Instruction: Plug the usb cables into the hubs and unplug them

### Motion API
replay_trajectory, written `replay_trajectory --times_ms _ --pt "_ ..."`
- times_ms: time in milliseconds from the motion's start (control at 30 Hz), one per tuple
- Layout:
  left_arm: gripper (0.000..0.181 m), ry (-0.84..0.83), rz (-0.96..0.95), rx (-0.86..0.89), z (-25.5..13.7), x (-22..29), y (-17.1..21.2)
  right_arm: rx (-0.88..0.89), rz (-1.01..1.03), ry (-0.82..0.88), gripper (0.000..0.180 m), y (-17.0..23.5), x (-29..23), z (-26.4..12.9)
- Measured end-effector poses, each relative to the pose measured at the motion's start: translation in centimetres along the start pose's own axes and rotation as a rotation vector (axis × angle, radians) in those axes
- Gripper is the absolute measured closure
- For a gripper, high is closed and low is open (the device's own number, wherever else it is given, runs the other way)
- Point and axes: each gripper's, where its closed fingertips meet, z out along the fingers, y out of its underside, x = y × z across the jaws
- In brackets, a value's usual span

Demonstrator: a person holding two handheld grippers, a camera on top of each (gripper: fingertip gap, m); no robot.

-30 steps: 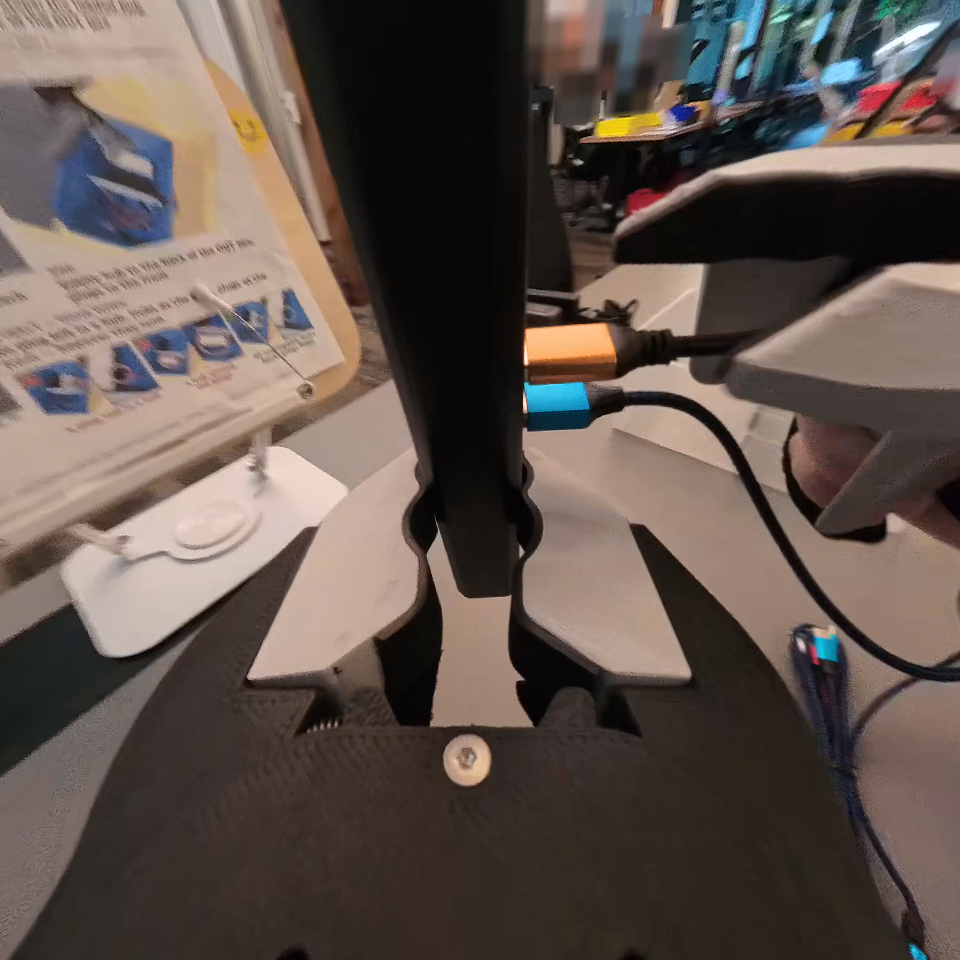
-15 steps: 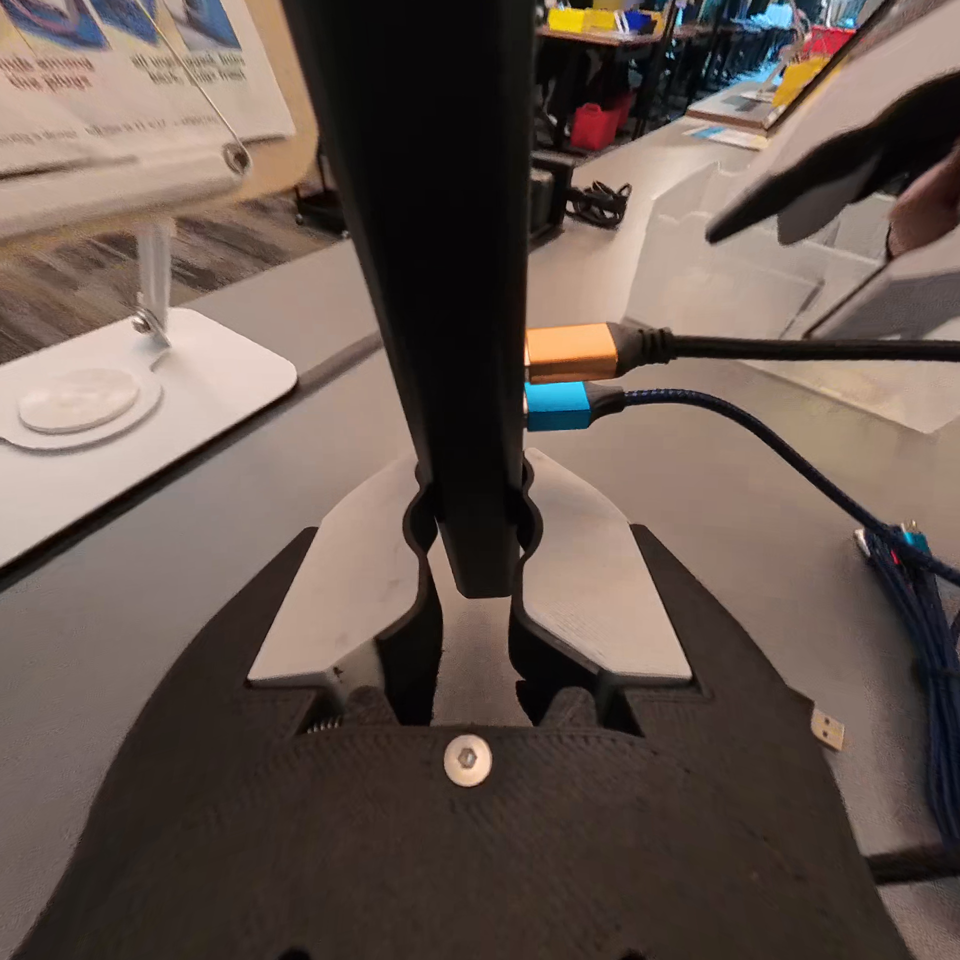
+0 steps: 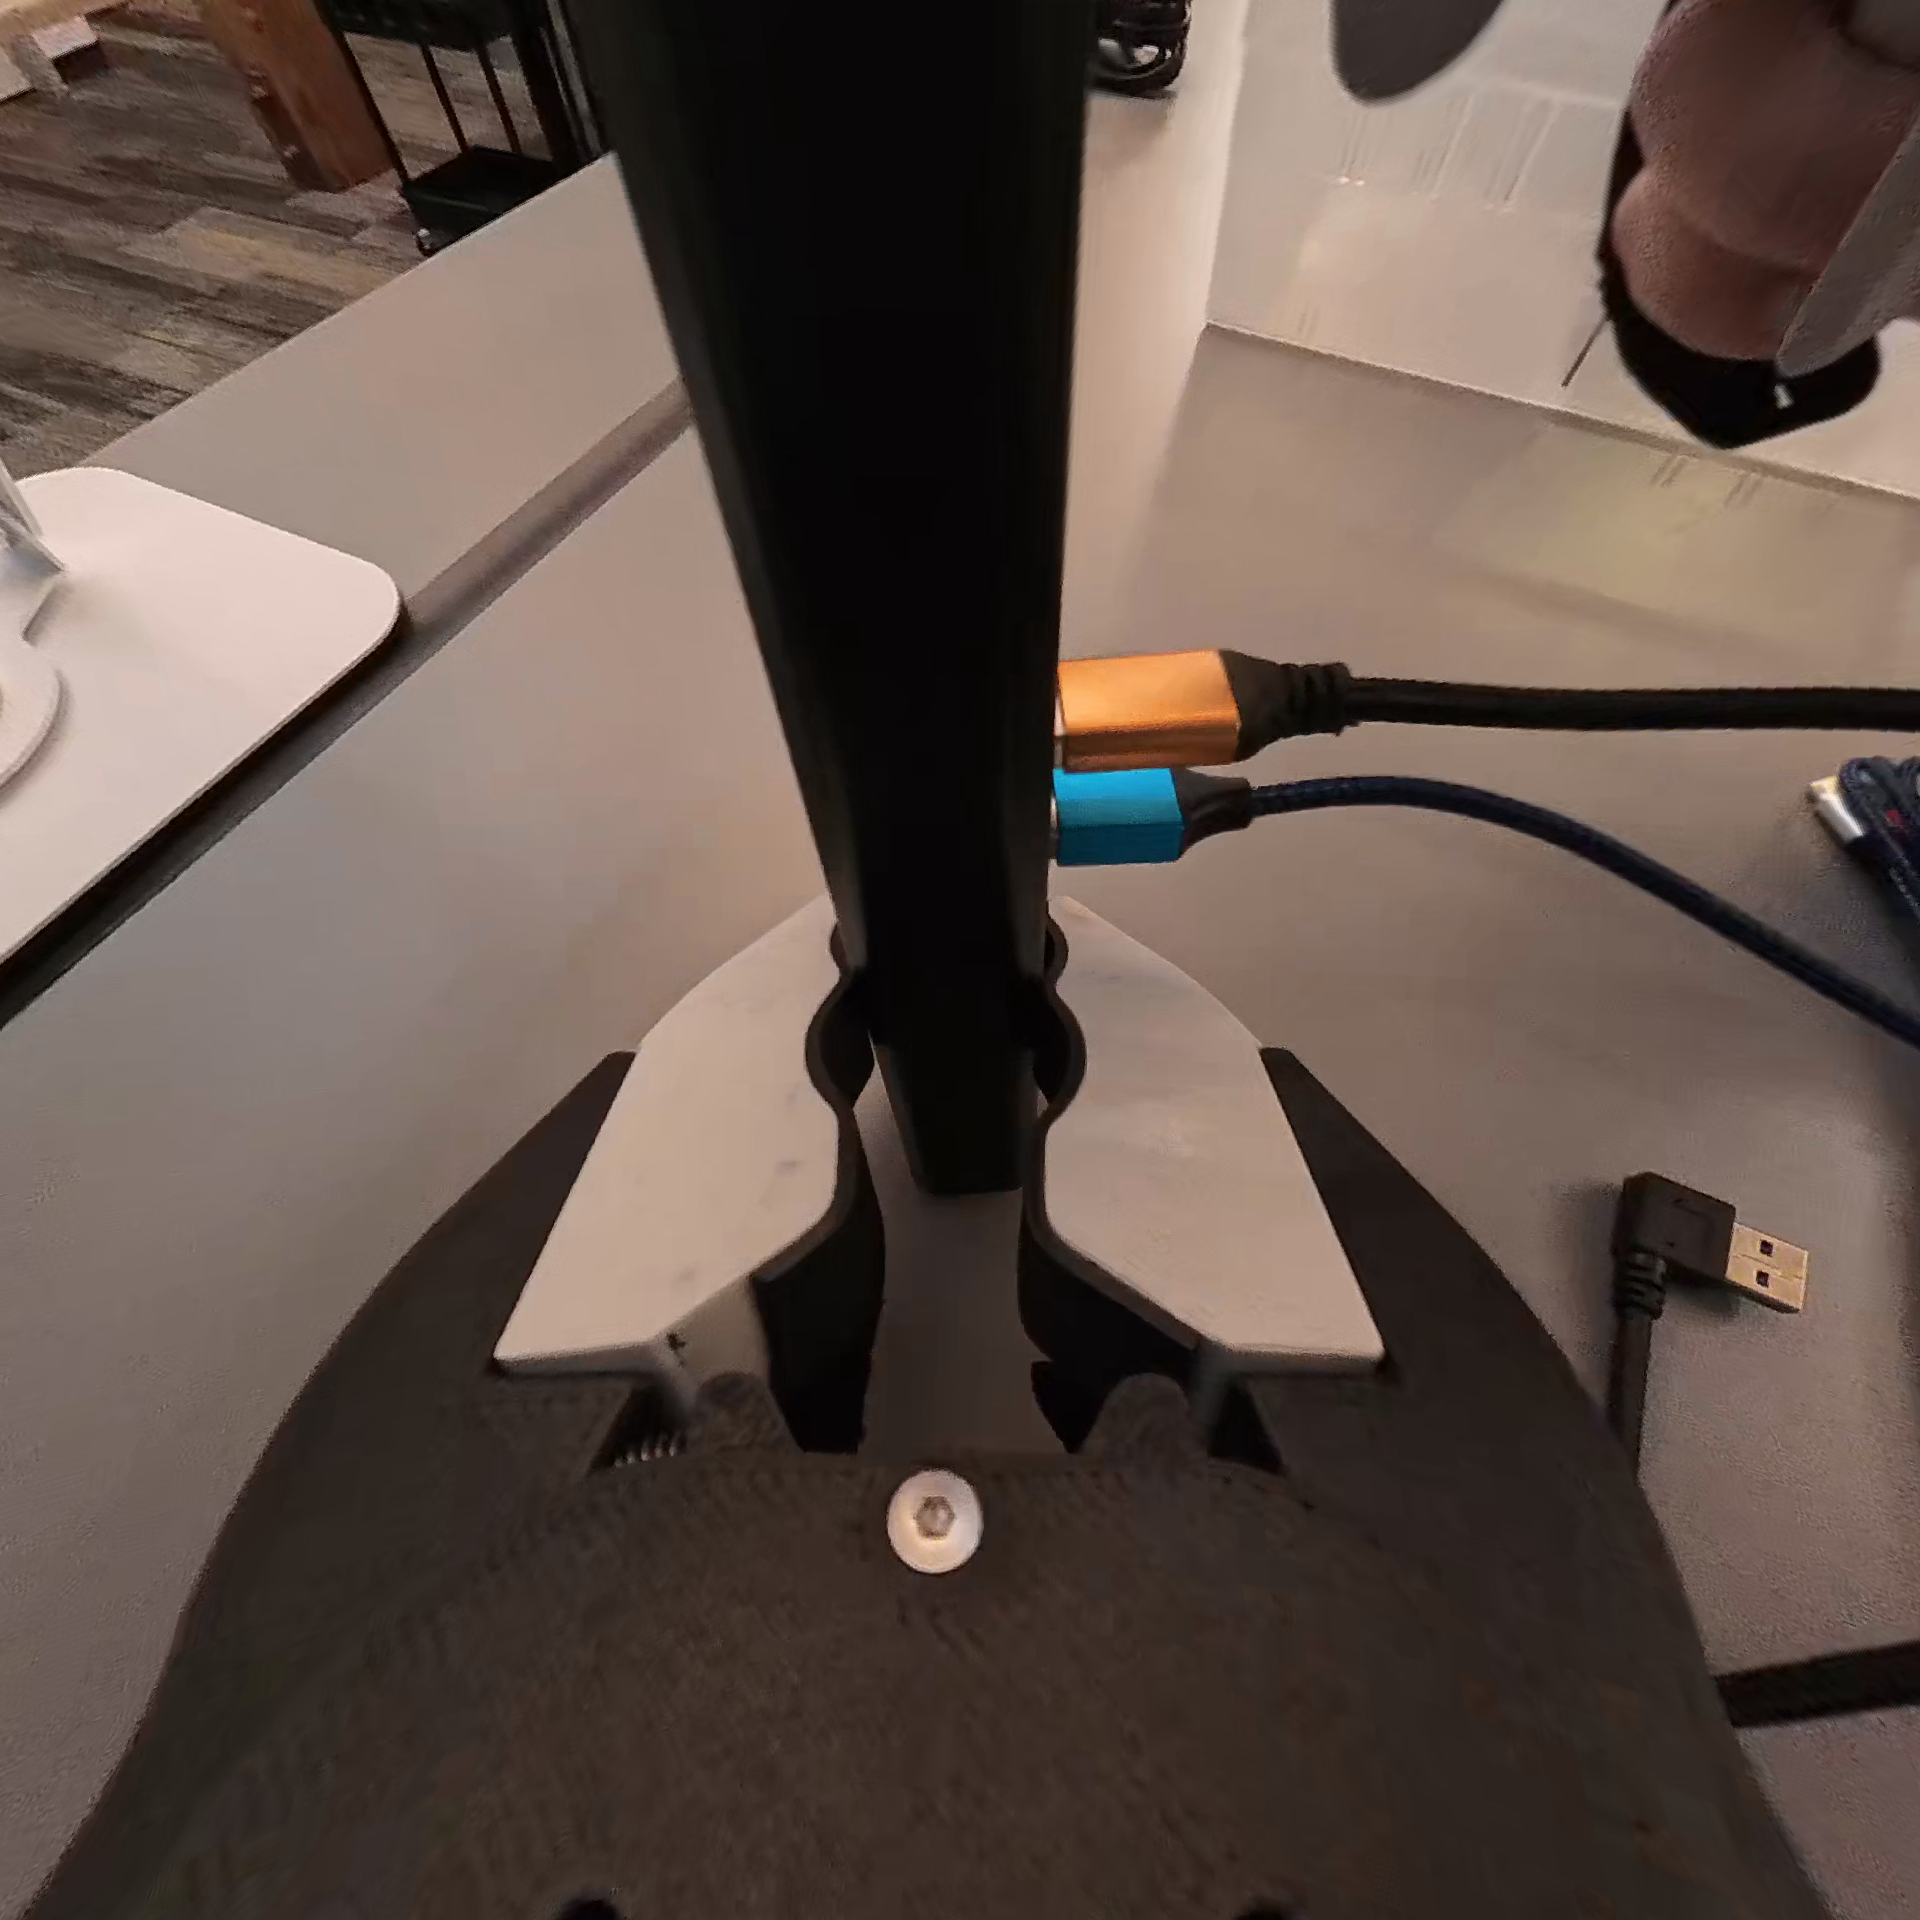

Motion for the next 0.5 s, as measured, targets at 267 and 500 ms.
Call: replay_trajectory --times_ms 267,500 --pt "0.153 0.014 0.035 -0.048 -0.4 0.9 1.0 0.017 -0.169 -0.036 0.135 -0.6 -2.8 1.0" --pt "0.128 -0.016 -0.098 -0.067 -1.7 0.7 1.7 0.033 -0.125 -0.061 0.131 -0.8 -3.0 1.0"
